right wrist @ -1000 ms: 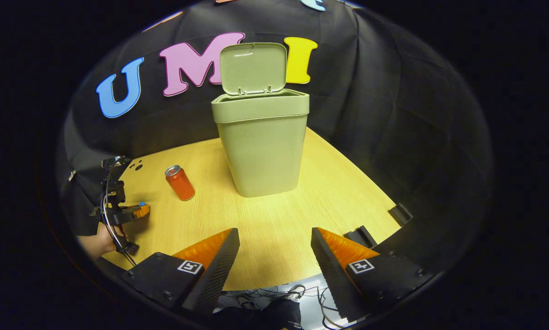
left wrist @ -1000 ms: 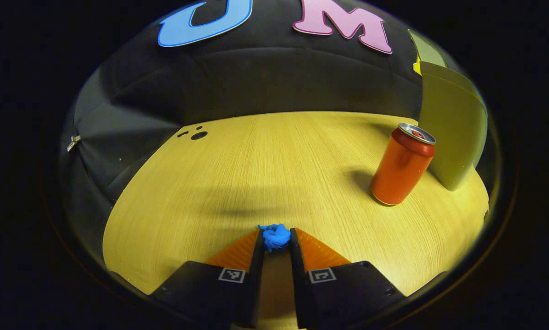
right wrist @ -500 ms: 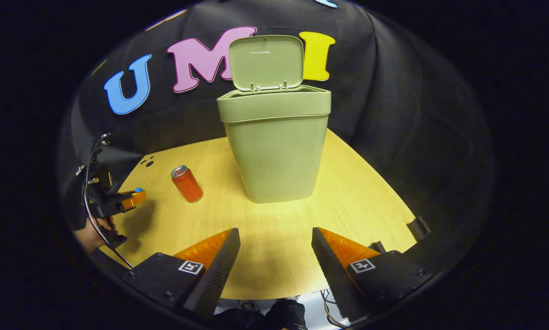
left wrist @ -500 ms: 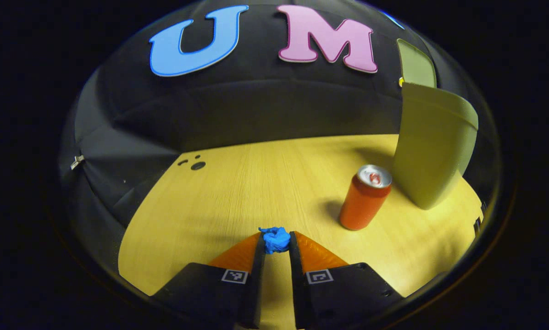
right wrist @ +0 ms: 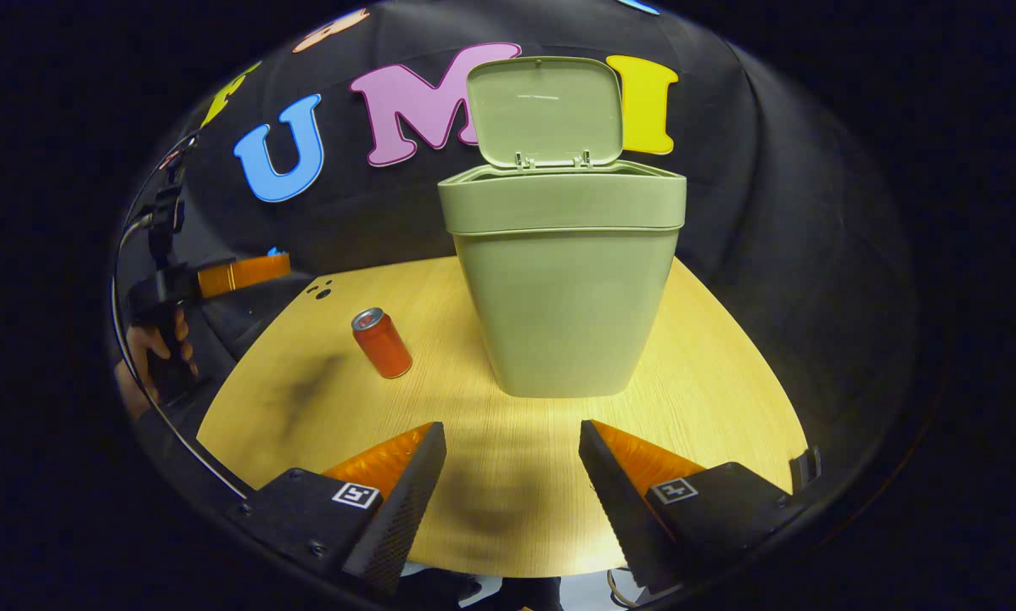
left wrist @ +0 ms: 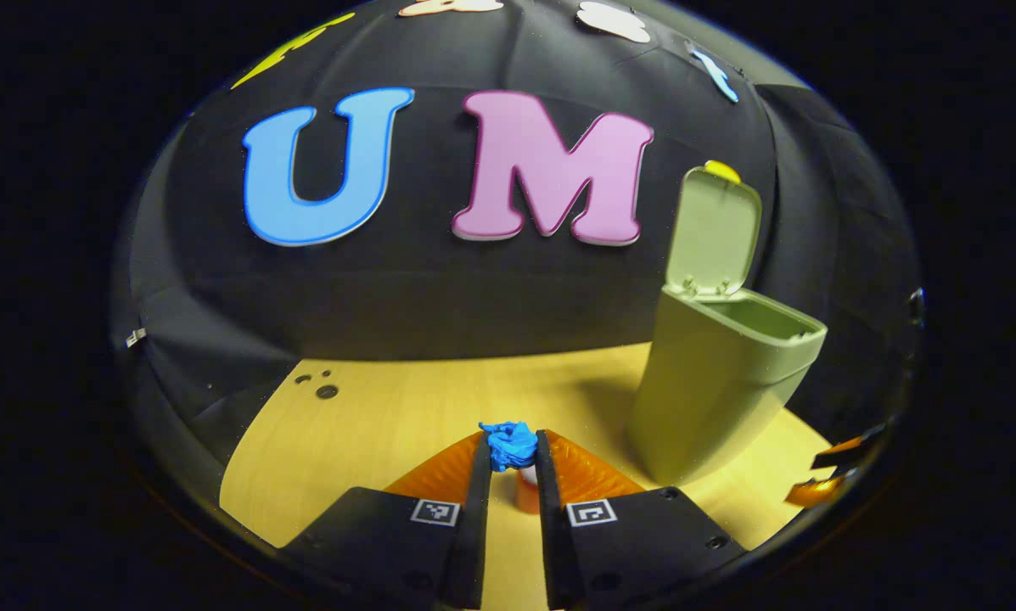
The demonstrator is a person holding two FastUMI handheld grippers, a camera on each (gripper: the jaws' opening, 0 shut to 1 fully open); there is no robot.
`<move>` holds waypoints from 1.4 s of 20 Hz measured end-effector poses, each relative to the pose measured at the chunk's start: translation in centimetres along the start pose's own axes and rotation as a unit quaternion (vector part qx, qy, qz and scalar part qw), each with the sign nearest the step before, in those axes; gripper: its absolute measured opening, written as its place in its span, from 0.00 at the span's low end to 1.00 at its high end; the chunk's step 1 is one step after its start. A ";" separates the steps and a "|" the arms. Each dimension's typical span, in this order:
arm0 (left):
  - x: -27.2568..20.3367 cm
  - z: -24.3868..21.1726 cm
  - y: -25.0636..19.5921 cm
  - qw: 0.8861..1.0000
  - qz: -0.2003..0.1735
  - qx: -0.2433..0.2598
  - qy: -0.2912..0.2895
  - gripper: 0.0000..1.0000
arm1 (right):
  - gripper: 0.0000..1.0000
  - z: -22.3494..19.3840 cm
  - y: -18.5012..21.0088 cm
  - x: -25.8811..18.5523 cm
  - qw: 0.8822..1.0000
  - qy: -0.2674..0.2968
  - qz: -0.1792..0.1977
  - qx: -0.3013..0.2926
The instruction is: Press the lid of the desktop garbage bin to open it, pick up the crumpled paper on the desktop and throw it into the bin, then pick up the pop can on the desktop and drop it into the bin, and finally close the garbage bin lid.
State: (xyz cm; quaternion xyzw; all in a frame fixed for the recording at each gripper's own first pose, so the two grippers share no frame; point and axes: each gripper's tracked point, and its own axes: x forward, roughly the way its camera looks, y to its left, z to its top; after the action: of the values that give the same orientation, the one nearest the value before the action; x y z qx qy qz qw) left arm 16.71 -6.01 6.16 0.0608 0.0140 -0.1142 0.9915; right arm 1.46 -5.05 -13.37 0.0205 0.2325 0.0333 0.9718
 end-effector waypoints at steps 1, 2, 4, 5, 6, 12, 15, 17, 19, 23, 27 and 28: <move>0.2 1.7 -1.7 1.000 -0.015 0.000 -0.013 0.31 | 0.99 0.3 -0.3 0.2 1.000 -0.003 0.005 0.004; 0.4 3.4 -3.4 0.999 -0.029 0.000 -0.027 0.31 | 0.99 0.7 -0.7 0.5 1.000 -0.005 0.007 0.005; 1.1 6.1 -7.0 0.997 -0.061 -0.002 -0.047 0.31 | 0.99 1.2 -1.7 1.0 1.000 -0.007 0.012 0.010; 1.5 7.2 -8.7 0.996 -0.075 0.000 -0.056 0.31 | 0.99 1.5 -2.0 1.2 1.000 -0.009 0.014 0.013; 1.9 8.1 -10.3 0.994 -0.089 0.005 -0.063 0.31 | 0.99 1.8 -2.3 1.4 1.000 -0.012 0.018 0.012; 4.4 9.6 -19.0 0.984 -0.160 0.024 -0.067 0.31 | 0.99 2.7 -4.5 2.2 0.999 -0.015 0.029 0.003; 5.5 8.9 -22.1 0.981 -0.182 0.026 -0.056 0.31 | 0.99 2.7 -5.3 2.5 0.999 -0.012 0.032 0.003; 6.2 8.3 -23.4 0.981 -0.188 0.029 -0.045 0.31 | 0.99 2.6 -5.8 2.6 0.999 -0.011 0.034 0.002; 6.9 8.0 -24.1 0.981 -0.188 0.035 -0.042 0.33 | 0.99 2.5 -6.3 2.7 0.999 -0.009 0.036 0.001; 7.7 7.2 -25.3 0.979 -0.198 0.040 -0.026 0.40 | 0.99 2.1 -6.8 2.9 0.999 -0.003 0.042 -0.004; 8.1 6.9 -25.2 0.981 -0.188 0.037 -0.027 0.60 | 0.99 1.8 -7.0 3.0 0.999 0.001 0.050 -0.009; 8.0 6.9 -25.2 0.982 -0.187 0.031 -0.029 0.62 | 0.99 1.7 -7.0 3.1 0.999 0.003 0.052 -0.011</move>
State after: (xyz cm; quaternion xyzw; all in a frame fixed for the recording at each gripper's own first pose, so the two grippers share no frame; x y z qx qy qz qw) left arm 18.80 -33.02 9.72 0.0842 -0.0071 -0.2992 0.9504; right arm 5.37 -11.83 -13.68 0.0214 0.2340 0.0869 0.9681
